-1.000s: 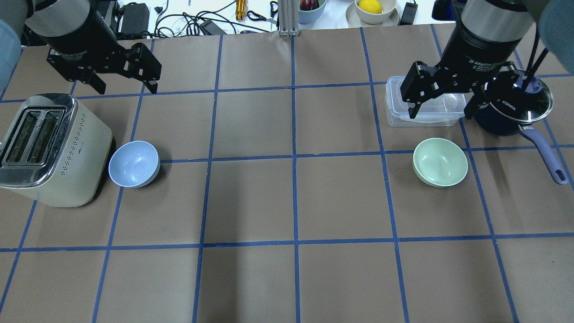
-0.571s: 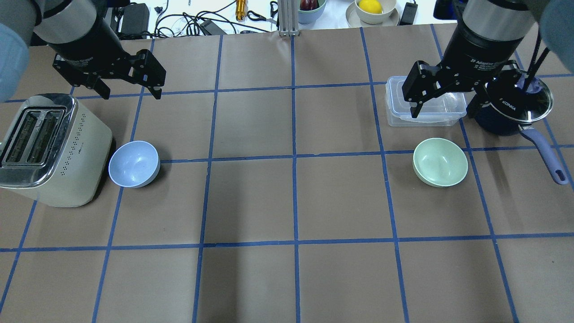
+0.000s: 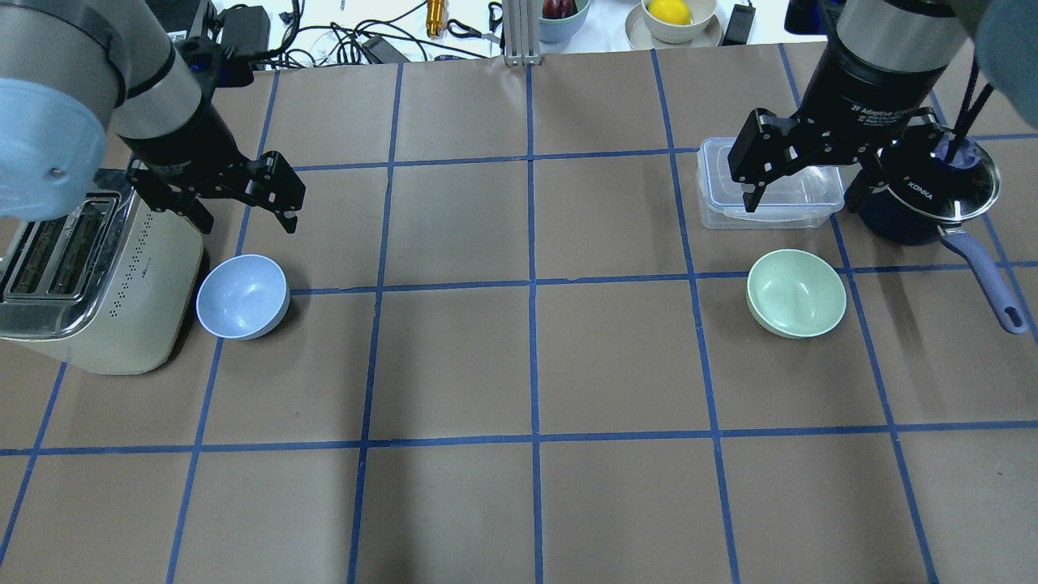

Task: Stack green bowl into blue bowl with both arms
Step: 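Lower left gripper onto blue bowl while right gripper descends to green bowl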

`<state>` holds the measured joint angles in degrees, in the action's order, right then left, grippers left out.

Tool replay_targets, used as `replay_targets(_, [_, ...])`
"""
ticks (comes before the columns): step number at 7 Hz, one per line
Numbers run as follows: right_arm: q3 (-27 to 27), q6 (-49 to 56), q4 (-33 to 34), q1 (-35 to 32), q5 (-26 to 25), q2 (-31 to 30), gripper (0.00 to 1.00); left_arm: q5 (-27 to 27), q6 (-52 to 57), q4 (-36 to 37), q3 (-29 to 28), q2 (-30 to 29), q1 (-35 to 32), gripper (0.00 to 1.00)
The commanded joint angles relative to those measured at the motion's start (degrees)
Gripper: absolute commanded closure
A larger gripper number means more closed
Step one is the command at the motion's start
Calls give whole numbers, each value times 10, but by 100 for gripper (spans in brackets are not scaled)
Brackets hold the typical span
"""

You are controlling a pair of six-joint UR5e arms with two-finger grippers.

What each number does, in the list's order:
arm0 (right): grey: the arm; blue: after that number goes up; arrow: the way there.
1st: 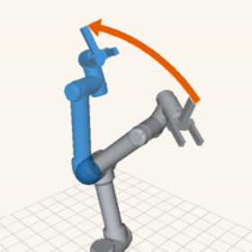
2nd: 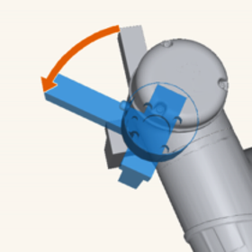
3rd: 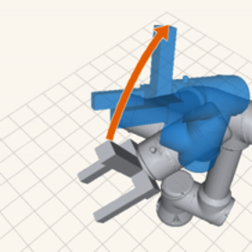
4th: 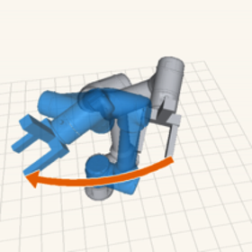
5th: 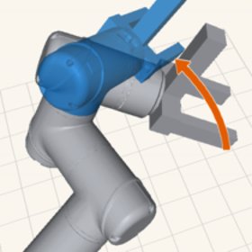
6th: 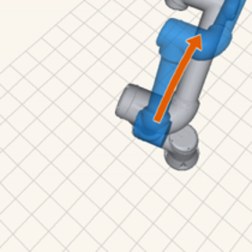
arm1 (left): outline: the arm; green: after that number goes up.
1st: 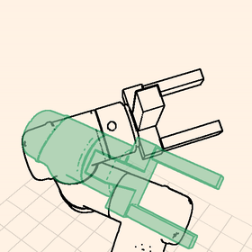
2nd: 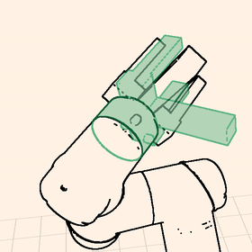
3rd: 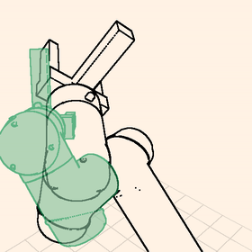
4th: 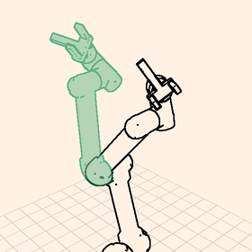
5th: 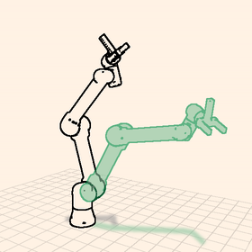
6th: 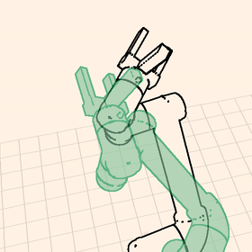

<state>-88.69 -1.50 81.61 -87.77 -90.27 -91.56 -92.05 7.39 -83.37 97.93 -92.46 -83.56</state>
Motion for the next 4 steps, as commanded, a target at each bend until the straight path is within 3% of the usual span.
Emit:
replay_targets(1, [-4, 8, 33, 36, -6, 23, 0, -1, 39, 88, 98, -26, 57, 0])
replay_targets(3, [-32, 34, 78, 133, -1, 59, 0, -29, 46, 237, 155, -88, 63, 0])
replay_targets(4, [-56, 77, 130, 160, 4, 75, 0, -39, 42, 251, 164, -114, 62, 0])
